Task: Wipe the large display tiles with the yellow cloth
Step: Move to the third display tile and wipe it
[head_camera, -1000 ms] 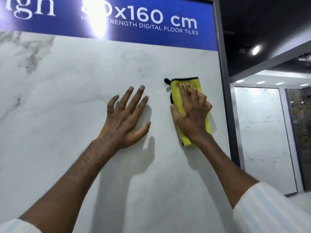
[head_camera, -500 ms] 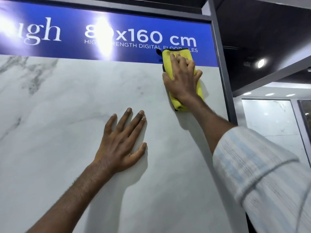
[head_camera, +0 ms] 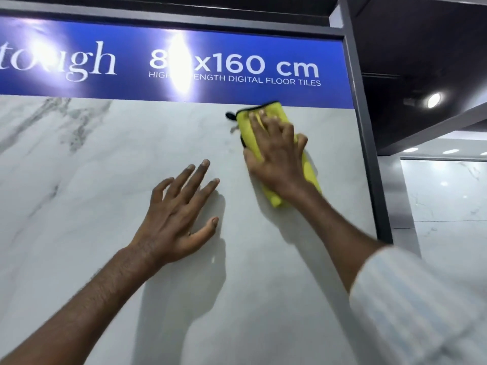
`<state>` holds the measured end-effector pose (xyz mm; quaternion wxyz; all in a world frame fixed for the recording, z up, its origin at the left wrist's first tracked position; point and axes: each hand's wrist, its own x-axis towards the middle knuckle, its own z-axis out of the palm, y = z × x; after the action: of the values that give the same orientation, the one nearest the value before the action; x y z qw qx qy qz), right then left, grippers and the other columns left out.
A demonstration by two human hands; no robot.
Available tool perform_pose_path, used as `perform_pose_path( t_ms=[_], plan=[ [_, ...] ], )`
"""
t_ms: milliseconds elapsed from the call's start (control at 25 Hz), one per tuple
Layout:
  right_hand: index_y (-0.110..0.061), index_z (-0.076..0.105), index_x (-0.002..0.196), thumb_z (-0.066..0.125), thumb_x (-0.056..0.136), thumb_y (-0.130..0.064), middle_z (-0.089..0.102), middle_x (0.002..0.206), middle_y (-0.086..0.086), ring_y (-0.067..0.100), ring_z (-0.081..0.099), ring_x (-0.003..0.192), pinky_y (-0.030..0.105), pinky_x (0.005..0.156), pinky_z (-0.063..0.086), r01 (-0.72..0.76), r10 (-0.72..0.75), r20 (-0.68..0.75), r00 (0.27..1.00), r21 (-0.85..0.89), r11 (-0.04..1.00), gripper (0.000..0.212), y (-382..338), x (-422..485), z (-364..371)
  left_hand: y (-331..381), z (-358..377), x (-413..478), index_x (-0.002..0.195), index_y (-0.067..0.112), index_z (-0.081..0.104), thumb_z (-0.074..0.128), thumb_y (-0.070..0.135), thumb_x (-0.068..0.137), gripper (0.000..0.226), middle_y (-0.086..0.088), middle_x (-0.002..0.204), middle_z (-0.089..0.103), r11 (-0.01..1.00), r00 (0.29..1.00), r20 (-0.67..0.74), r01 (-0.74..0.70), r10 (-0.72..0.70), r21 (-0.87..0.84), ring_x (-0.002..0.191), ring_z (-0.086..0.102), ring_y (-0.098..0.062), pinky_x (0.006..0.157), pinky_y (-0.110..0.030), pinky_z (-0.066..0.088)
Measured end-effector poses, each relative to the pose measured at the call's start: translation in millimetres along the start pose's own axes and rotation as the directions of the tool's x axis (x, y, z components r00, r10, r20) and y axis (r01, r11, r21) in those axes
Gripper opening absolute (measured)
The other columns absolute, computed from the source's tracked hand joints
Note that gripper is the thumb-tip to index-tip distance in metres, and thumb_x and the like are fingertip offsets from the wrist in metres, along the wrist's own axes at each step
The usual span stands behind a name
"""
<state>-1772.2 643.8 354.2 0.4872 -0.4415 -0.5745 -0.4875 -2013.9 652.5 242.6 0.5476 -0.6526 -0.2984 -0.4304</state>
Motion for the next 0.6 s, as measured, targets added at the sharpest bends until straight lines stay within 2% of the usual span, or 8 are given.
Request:
perform_pose_path(
  t_ms=[80,160,320,360,520,600],
  plan=[
    [-0.030,0.024,0.163,0.047,0.098,-0.049,0.024,0.169,-0.004,0.026,0.024,0.147,0.056,0.108,0.029,-0.048,0.047,0.052,0.998,0.019,0.999,0.072,-4,46,-5,-8,8,-15,0.164,0.017,0.036,0.042,0.055,0.099,0.075,-0.007,0.175,0.019,0.999,0.998,0.045,-0.046,0.044,0.028,0.161,0.020,-0.031,0.123,-0.056,0.027],
    [-0.029,0.021,0.164,0.045,0.100,-0.050,0.019,0.171,-0.004,0.026,0.021,0.150,0.058,0.110,0.027,-0.078,0.078,0.052,0.996,0.001,0.997,0.072,-12,57,-3,-10,17,-26,0.164,0.015,0.034,0.040,0.053,0.101,0.073,-0.010,0.174,0.022,0.996,0.997,0.032,-0.072,0.070,0.059,0.161,0.018,-0.033,0.125,-0.059,0.025],
    [-0.027,0.027,0.163,0.040,0.094,-0.053,0.025,0.169,-0.003,0.025,0.026,0.146,0.056,0.104,0.031,0.055,-0.055,-0.002,0.999,-0.050,0.997,0.075,-26,-16,10,-9,23,-26,0.163,0.014,0.036,0.040,0.052,0.101,0.073,-0.012,0.173,0.024,0.996,0.997,-0.029,-0.067,0.069,0.059,0.161,0.020,-0.034,0.126,-0.060,0.023],
    [-0.027,0.030,0.162,0.041,0.093,-0.053,0.027,0.169,-0.002,0.025,0.027,0.146,0.055,0.102,0.031,0.050,-0.051,-0.027,0.998,-0.059,0.997,0.075,-31,-44,13,-10,24,-26,0.163,0.013,0.037,0.040,0.052,0.101,0.073,-0.012,0.173,0.024,0.997,0.997,-0.037,-0.068,0.069,0.048,0.161,0.020,-0.034,0.126,-0.060,0.022],
    [-0.027,0.033,0.162,0.048,0.092,-0.052,0.030,0.168,-0.004,0.023,0.030,0.148,0.055,0.106,0.030,-0.165,0.161,-0.095,0.982,-0.032,0.986,0.075,-59,-152,18,-9,28,-27,0.163,0.012,0.035,0.039,0.053,0.102,0.074,-0.013,0.173,0.023,0.998,0.997,-0.053,-0.061,0.062,0.023,0.161,0.020,-0.035,0.126,-0.059,0.021],
    [-0.026,0.036,0.161,0.049,0.091,-0.051,0.034,0.166,-0.002,0.025,0.032,0.145,0.059,0.106,0.034,-0.209,0.204,-0.098,0.974,-0.040,0.977,0.075,-66,-173,21,-8,31,-28,0.164,0.011,0.033,0.037,0.053,0.104,0.073,-0.015,0.173,0.022,0.998,0.996,-0.065,-0.063,0.063,0.003,0.161,0.018,-0.036,0.127,-0.059,0.020]
  ],
)
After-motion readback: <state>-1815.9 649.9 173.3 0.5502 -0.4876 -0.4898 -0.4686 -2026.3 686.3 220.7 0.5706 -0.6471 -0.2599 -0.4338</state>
